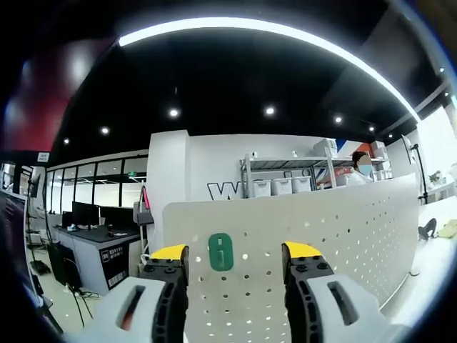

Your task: Insert the hook assembly into the mounting plate slot until the hook locks in place.

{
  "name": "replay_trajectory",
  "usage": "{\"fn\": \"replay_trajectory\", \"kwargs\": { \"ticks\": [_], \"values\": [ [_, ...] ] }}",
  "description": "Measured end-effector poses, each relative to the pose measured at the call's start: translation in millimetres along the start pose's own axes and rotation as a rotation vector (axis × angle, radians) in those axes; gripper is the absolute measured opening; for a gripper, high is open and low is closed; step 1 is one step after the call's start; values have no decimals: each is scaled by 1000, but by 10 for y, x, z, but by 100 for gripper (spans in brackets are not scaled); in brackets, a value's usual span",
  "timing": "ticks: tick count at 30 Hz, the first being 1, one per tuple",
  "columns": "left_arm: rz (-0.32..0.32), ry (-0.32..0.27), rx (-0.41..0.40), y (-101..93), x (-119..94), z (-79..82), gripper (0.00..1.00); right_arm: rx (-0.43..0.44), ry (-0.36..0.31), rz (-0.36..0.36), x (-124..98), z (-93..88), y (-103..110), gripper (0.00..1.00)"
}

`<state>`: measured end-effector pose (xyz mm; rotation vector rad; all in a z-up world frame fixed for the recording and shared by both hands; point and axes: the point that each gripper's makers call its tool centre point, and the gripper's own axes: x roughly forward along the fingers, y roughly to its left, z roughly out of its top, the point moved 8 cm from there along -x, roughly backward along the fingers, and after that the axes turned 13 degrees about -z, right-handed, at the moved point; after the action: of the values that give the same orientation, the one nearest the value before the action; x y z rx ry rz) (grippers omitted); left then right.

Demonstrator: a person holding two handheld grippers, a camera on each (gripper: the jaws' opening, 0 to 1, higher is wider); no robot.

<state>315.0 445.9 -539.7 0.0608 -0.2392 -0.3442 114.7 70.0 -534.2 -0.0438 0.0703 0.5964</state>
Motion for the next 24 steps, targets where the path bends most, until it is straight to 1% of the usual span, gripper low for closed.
{"fn": "replay_trajectory", "kwargs": {
  "ticks": [2, 6, 9, 14, 17, 24],
  "values": [
    [-6, 4, -6, -22, -34, 0, 52, -1, -4, 1, -6, 5, 3, 76],
    [-17, 7, -13, -65, -86, -3, 55, 1, -8, 3, -18, 4, 10, 76],
    [-20, 18, -11, -92, -130, -3, 53, 0, -10, 6, -29, 5, 20, 76],
    [-29, 27, -14, -135, -209, -6, 53, 3, -13, 9, -40, 0, 32, 76],
    [-39, 44, -13, -174, -276, -23, 53, 2, -12, 14, -39, -8, 53, 76],
    [-48, 56, -24, -229, -427, -30, 53, 2, -19, 23, -45, -3, 92, 76]
  ]
}}
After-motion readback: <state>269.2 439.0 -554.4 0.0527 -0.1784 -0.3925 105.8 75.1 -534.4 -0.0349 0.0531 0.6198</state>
